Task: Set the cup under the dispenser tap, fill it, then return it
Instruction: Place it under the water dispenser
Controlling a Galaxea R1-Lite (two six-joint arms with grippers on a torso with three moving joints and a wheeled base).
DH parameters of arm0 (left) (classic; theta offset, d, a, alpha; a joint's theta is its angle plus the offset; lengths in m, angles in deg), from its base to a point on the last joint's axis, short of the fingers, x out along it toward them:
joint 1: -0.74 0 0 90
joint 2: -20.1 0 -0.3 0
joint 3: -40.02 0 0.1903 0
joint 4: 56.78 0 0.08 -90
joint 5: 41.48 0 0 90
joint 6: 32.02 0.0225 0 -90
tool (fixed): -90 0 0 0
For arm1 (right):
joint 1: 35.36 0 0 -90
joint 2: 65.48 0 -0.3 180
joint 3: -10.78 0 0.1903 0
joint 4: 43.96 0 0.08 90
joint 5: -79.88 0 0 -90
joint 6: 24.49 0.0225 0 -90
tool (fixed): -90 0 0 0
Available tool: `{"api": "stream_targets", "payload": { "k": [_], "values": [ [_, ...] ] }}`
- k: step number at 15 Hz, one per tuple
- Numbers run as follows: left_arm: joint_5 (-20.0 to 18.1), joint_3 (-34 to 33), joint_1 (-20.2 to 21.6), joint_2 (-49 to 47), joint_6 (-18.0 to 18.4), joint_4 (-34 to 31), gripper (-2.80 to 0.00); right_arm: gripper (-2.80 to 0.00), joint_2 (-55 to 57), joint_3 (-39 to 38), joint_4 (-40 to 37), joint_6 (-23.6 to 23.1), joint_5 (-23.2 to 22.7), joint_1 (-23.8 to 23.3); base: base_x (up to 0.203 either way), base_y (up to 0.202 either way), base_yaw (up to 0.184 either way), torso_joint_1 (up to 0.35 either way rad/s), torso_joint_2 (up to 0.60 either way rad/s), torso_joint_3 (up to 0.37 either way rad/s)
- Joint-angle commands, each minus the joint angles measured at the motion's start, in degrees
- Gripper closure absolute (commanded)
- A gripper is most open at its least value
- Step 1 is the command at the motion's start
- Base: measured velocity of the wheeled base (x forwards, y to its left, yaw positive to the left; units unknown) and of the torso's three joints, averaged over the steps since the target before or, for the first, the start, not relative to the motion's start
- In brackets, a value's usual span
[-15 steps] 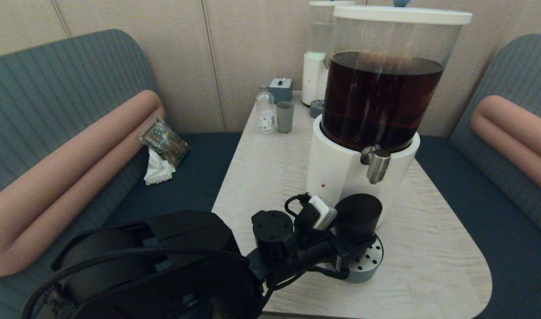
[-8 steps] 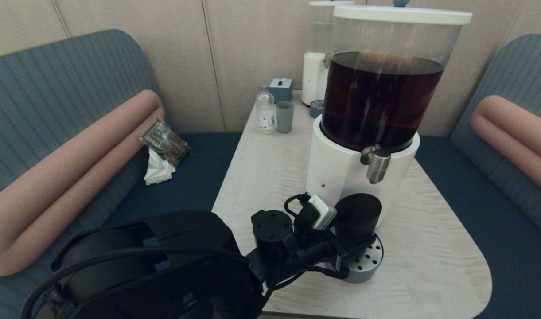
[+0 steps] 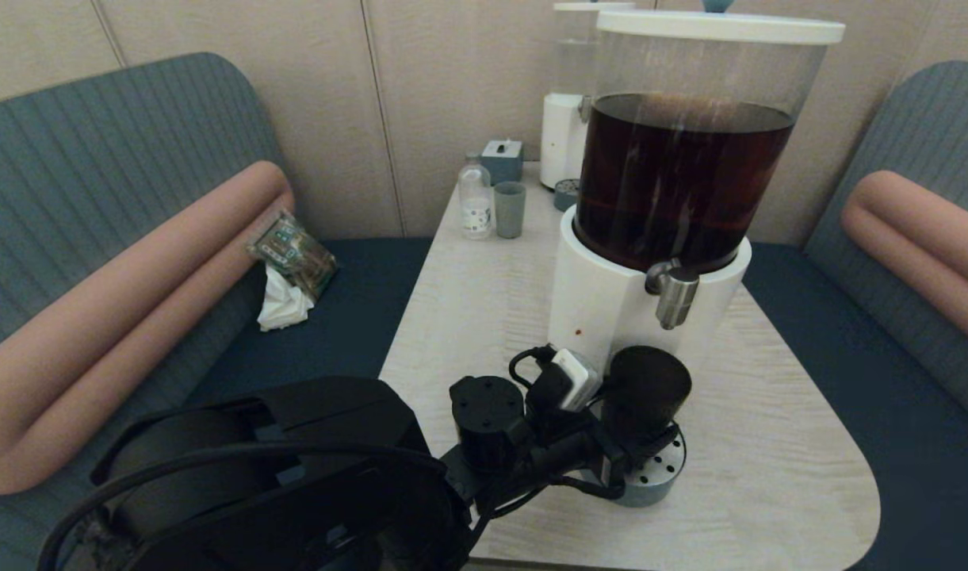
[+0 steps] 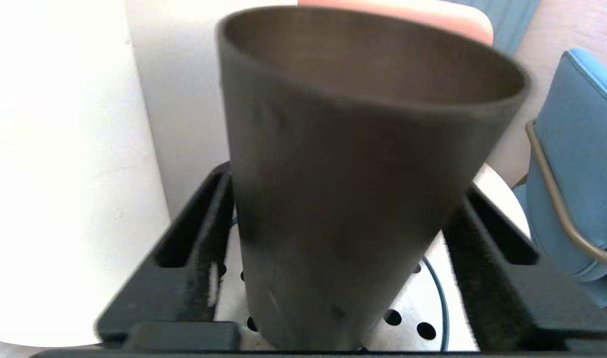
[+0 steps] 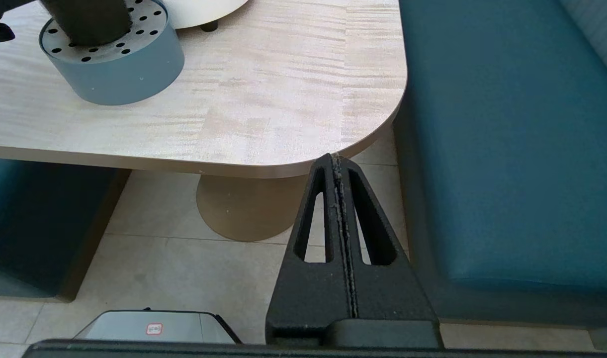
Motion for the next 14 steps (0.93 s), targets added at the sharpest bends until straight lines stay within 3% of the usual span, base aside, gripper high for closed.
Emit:
{"api": "stream_targets", "payload": {
  "k": [1, 8, 14],
  "values": [
    [-0.13, 0.01, -0.06, 0.26, 0.07, 0.48, -2.8, 0.0, -0.02, 0.0, -0.07, 0.02, 0.02, 0.01, 0.0, 0.0, 0.0, 0.0, 0.0, 0.0],
    [0.67, -0.76, -0.07, 1.44, 0.94, 0.48, -2.8, 0.0, -0.02, 0.0, -0.07, 0.02, 0.02, 0.01, 0.0, 0.0, 0.0, 0.0, 0.0, 0.0],
    [0.75, -9.39, -0.06, 8.91, 0.94, 0.48, -2.8, 0.0, -0.02, 0.0, -0.07, 0.02, 0.02, 0.01, 0.0, 0.0, 0.0, 0.0, 0.0, 0.0]
  ]
}}
